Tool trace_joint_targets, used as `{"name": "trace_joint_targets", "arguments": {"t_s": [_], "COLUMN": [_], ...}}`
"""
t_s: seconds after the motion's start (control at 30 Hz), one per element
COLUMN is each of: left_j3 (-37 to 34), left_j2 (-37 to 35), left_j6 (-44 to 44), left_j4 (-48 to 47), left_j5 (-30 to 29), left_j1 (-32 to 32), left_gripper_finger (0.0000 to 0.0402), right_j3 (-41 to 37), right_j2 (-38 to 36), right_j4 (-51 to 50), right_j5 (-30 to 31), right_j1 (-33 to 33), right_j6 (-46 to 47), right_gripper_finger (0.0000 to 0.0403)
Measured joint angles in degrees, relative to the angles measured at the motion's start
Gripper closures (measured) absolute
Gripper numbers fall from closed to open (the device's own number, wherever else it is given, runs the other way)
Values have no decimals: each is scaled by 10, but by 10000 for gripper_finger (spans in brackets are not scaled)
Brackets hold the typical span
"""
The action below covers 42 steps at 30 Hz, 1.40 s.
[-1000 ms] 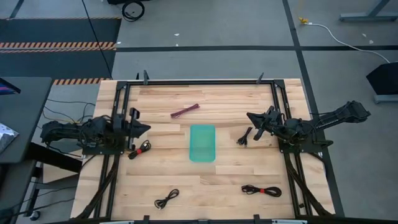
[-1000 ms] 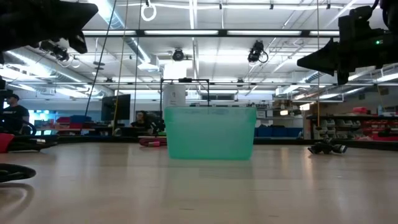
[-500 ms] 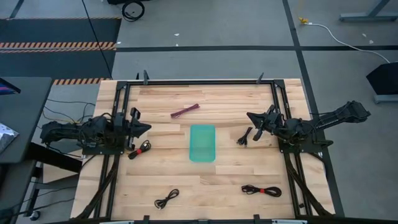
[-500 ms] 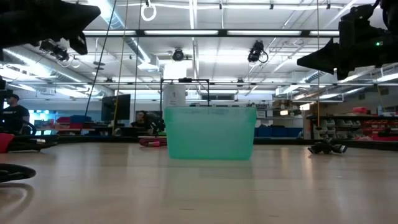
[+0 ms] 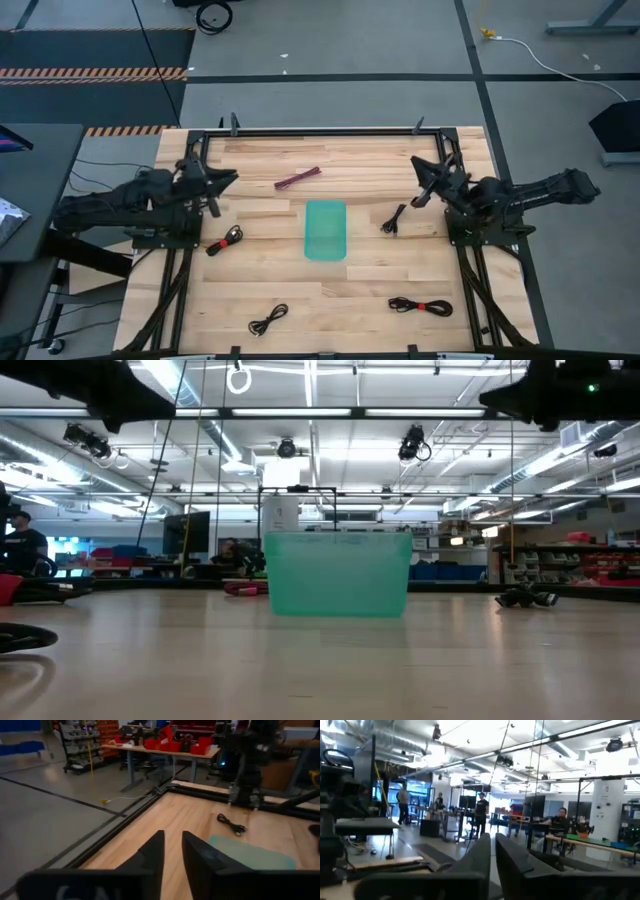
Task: Pick and place USB-C Cables
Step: Put the black charger cable into the green bin
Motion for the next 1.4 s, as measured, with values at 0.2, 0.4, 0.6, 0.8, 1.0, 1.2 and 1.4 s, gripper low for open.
{"name": "trace_joint_targets", "arguments": {"t_s": [0.2, 0.4, 0.6, 0.8, 1.0, 1.2, 1.4], "left_j3": [0, 0, 0, 1, 1, 1, 1], "left_j2": [84, 139, 166, 168, 168, 168, 168], "left_j6": [26, 32, 24, -27, -29, -28, -40], "left_j4": [73, 83, 84, 71, 55, 43, 39], "left_j5": [0, 0, 7, 42, 45, 45, 45], "left_j1": [30, 65, 72, 72, 72, 72, 72], "left_gripper_finger": [251, 203, 195, 206, 211, 212, 212], "right_j3": [127, 259, 305, 305, 305, 305, 305], "right_j2": [52, 157, 287, 388, 445, 487, 513], "right_j4": [-251, -622, -850, -897, -893, -890, -890], "right_j5": [-5, -31, -172, -227, -261, -308, -269], "right_j1": [-14, -37, -41, -34, -34, -20, -16], "right_j6": [80, 268, 324, 305, 264, 259, 255], "right_gripper_finger": [287, 217, 207, 219, 226, 227, 227]}}
